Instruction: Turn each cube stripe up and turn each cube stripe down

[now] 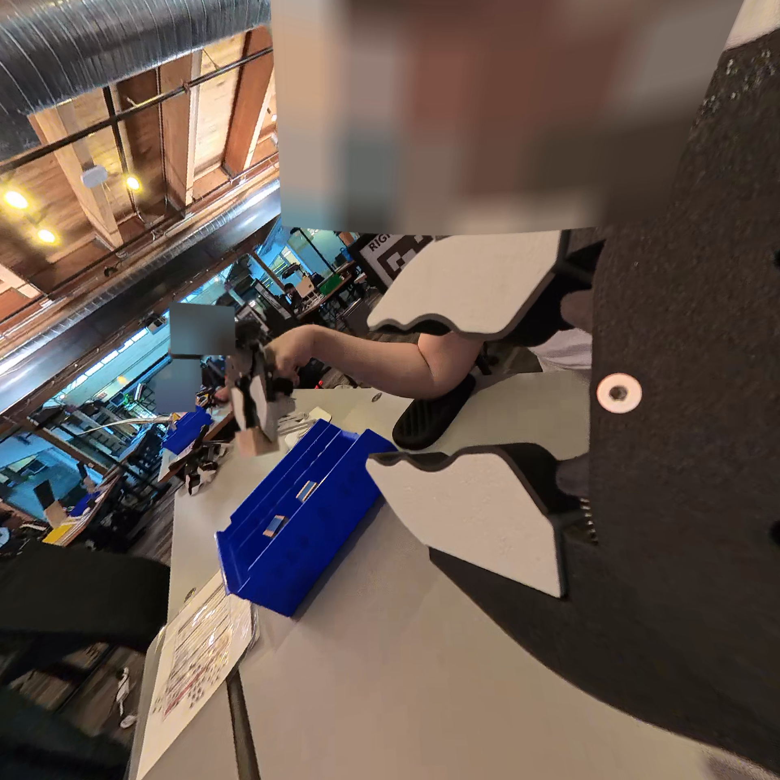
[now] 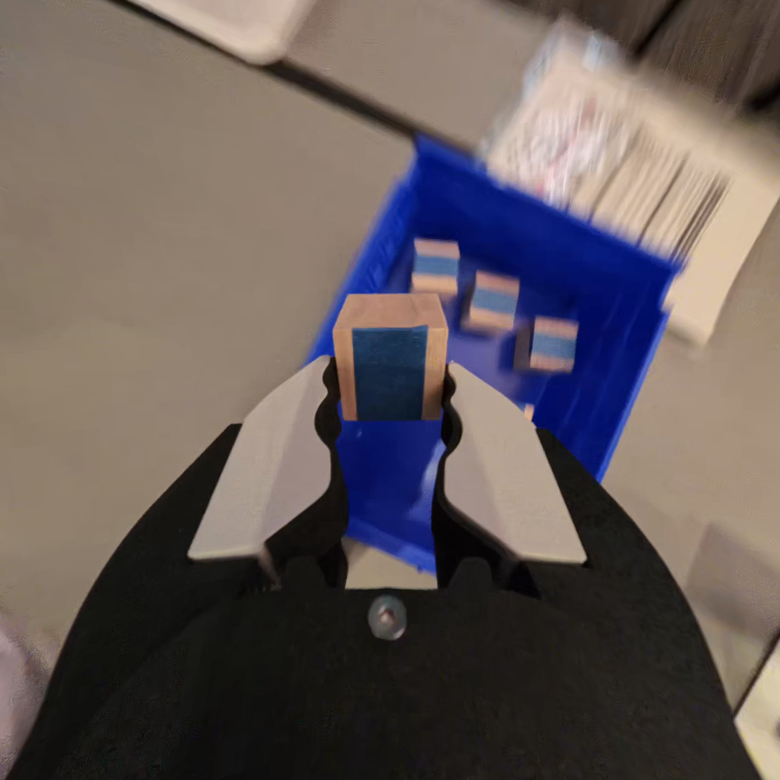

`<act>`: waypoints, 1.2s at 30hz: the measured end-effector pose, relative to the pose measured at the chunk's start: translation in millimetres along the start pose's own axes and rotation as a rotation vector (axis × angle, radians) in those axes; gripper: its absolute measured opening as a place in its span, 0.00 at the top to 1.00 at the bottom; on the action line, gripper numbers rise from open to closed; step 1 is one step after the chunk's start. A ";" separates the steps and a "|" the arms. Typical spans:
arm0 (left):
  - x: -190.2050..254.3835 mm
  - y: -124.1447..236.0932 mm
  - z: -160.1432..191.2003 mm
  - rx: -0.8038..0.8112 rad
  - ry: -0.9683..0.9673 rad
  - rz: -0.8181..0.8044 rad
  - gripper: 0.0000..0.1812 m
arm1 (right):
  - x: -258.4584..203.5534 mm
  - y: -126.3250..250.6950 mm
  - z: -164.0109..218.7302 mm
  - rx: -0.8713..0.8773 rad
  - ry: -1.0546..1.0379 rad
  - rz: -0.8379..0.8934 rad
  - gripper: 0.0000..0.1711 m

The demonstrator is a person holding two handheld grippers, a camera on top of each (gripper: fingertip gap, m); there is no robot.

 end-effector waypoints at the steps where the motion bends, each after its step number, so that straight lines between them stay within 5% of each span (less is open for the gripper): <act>1: 1.5 2.3 -1.1 0.006 0.001 0.003 0.71 | 15.9 -13.0 15.4 -0.093 -0.073 -0.013 0.73; 11: 6.6 14.9 -4.6 0.028 -0.003 -0.017 0.73 | 50.9 -110.1 67.4 -0.540 -0.265 -0.031 0.73; 22: 11.7 12.5 -2.2 0.005 -0.015 -0.009 0.73 | 56.2 -129.7 77.9 -0.622 -0.298 -0.004 0.73; 27: 25.4 30.2 -9.7 0.040 -0.083 -0.025 0.73 | 53.2 -107.2 64.4 -0.552 -0.293 0.017 0.66; 31: 35.0 69.6 -20.5 0.094 -0.260 -0.256 0.72 | 43.2 -58.5 29.3 -0.308 -0.199 0.093 0.65; 36: -1.8 146.3 -23.0 0.051 -0.445 -0.969 0.70 | 6.3 -2.7 -23.5 0.106 0.032 0.087 0.68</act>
Point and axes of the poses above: each gripper's, where its closed fingertips meet, y back along the fingers, z out of its underside, x = y × z across the jaws, the point moved 5 cm from there along y, back along the fingers, and after that the axes turned 1 degree about x, right-handed, at the moved point
